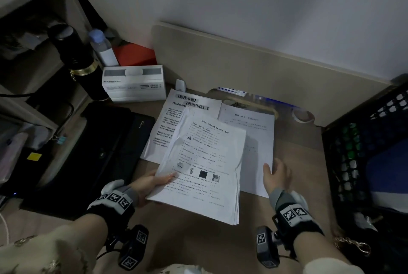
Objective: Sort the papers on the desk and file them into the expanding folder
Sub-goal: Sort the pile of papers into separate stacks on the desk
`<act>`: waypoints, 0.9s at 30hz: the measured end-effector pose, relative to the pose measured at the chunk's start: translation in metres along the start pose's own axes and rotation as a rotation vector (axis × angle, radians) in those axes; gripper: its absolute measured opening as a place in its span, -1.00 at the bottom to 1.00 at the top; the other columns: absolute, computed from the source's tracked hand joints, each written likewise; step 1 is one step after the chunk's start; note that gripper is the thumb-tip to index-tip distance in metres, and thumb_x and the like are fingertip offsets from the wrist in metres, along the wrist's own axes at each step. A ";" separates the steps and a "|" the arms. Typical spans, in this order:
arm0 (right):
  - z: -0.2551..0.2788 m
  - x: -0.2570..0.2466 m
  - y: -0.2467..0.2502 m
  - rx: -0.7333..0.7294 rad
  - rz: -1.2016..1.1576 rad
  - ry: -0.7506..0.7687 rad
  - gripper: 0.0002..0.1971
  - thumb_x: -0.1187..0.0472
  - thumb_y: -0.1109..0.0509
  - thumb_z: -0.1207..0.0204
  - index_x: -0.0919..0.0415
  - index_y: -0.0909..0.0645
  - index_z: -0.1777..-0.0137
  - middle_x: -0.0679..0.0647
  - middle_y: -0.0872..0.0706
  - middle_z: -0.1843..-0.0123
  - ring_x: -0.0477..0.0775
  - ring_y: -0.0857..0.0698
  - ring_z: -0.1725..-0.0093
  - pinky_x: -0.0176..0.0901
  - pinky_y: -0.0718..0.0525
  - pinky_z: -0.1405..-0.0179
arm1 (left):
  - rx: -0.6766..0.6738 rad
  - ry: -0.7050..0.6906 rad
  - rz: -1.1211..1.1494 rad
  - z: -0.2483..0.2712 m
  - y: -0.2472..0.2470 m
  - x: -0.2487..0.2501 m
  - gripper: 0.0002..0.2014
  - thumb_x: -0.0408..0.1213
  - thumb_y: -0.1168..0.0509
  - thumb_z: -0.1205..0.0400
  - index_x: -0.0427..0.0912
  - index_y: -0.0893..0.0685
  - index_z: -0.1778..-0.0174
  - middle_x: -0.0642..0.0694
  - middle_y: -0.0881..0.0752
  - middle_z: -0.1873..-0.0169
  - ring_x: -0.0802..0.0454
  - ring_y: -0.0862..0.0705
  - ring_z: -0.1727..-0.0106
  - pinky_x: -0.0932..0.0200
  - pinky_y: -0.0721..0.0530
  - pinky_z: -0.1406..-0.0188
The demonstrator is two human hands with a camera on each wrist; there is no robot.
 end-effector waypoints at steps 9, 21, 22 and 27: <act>0.078 0.004 -0.028 -0.351 -0.328 -0.033 -0.56 -0.04 -0.32 -0.59 0.44 -0.60 0.07 0.29 -0.69 0.18 0.06 -0.60 0.18 -0.13 -0.53 0.12 | -0.021 -0.025 -0.033 0.015 -0.016 -0.016 -0.90 -0.49 -0.26 -0.66 -0.33 -0.62 -0.06 -0.18 -0.81 0.37 -0.02 -0.77 0.49 0.21 -0.70 0.60; 0.098 0.024 -0.019 -0.246 -0.329 -0.058 -0.82 0.41 -0.36 -0.50 0.18 -0.66 -0.02 0.16 -0.77 0.08 0.18 -0.74 0.11 0.03 -0.73 -0.04 | -0.052 -0.065 -0.106 0.020 -0.025 -0.040 -0.66 -0.04 -0.29 -0.66 -0.22 -0.64 -0.20 -0.22 -0.83 0.04 -0.08 -0.82 0.17 0.13 -0.78 0.27; 0.098 0.025 -0.017 -0.237 -0.353 -0.068 -0.75 0.43 -0.34 -0.51 0.14 -0.64 -0.10 0.11 -0.75 0.10 0.15 -0.72 0.11 0.01 -0.72 -0.05 | -0.034 -0.048 -0.116 0.019 -0.024 -0.040 -0.59 0.05 -0.25 -0.66 -0.22 -0.64 -0.21 -0.23 -0.83 0.03 -0.11 -0.82 0.14 0.12 -0.79 0.24; 0.098 0.044 -0.007 -0.136 -0.352 -0.189 -0.77 0.39 -0.34 -0.50 0.17 -0.67 -0.11 0.10 -0.75 0.08 0.17 -0.72 0.06 0.05 -0.72 -0.09 | -0.002 -0.017 -0.107 0.013 -0.018 -0.044 -0.46 0.14 -0.23 -0.65 -0.24 -0.61 -0.33 -0.22 -0.82 -0.02 -0.15 -0.82 0.06 0.09 -0.78 0.28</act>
Point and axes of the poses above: each hand's wrist, its own z-axis away from the middle knuckle, its own y-axis out of the back of the hand, x = y × z, the point moved 5 cm from there along -z, towards the middle knuckle
